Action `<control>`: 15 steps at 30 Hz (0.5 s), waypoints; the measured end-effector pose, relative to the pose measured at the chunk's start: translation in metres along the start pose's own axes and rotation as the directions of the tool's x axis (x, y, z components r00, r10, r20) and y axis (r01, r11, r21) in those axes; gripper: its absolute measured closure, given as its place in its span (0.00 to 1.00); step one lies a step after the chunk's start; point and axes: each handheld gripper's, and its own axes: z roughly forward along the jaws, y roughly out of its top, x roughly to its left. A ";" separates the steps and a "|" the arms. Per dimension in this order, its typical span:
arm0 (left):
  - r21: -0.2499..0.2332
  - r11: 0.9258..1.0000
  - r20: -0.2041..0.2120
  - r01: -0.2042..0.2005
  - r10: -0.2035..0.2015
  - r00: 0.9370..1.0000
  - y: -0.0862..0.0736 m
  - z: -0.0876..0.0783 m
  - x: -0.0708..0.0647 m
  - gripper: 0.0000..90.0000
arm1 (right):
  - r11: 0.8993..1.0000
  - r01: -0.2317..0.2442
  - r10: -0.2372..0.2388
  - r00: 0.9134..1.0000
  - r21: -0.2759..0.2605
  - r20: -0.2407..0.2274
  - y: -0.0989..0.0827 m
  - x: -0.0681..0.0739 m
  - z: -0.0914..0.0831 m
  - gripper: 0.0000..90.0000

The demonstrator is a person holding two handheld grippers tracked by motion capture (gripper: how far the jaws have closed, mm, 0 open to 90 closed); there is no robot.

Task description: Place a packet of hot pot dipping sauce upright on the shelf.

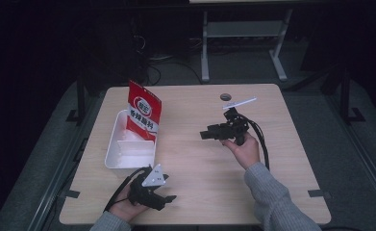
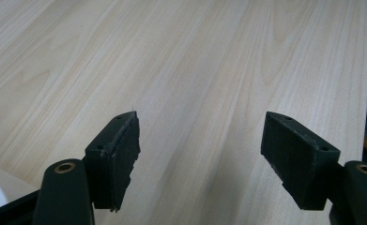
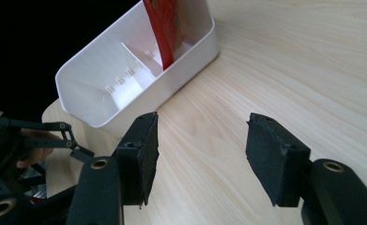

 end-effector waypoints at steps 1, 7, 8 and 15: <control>0.000 1.000 0.000 0.000 0.000 1.000 0.000 0.000 0.000 0.31 | 1.000 -0.003 0.003 1.000 0.001 0.001 -0.002 -0.001 -0.002 0.48; -0.001 1.000 0.001 0.000 0.000 1.000 0.000 0.000 0.000 0.30 | 1.000 -0.017 0.017 1.000 0.001 0.007 -0.011 -0.006 -0.013 0.48; -0.001 1.000 0.002 0.001 -0.001 1.000 0.001 0.000 0.000 0.30 | 1.000 -0.022 0.022 1.000 -0.002 0.013 -0.014 -0.008 -0.018 0.47; -0.005 1.000 0.001 0.003 -0.003 1.000 0.001 0.001 0.000 0.30 | 0.999 -0.036 0.036 0.999 0.000 0.015 -0.024 -0.011 -0.027 0.47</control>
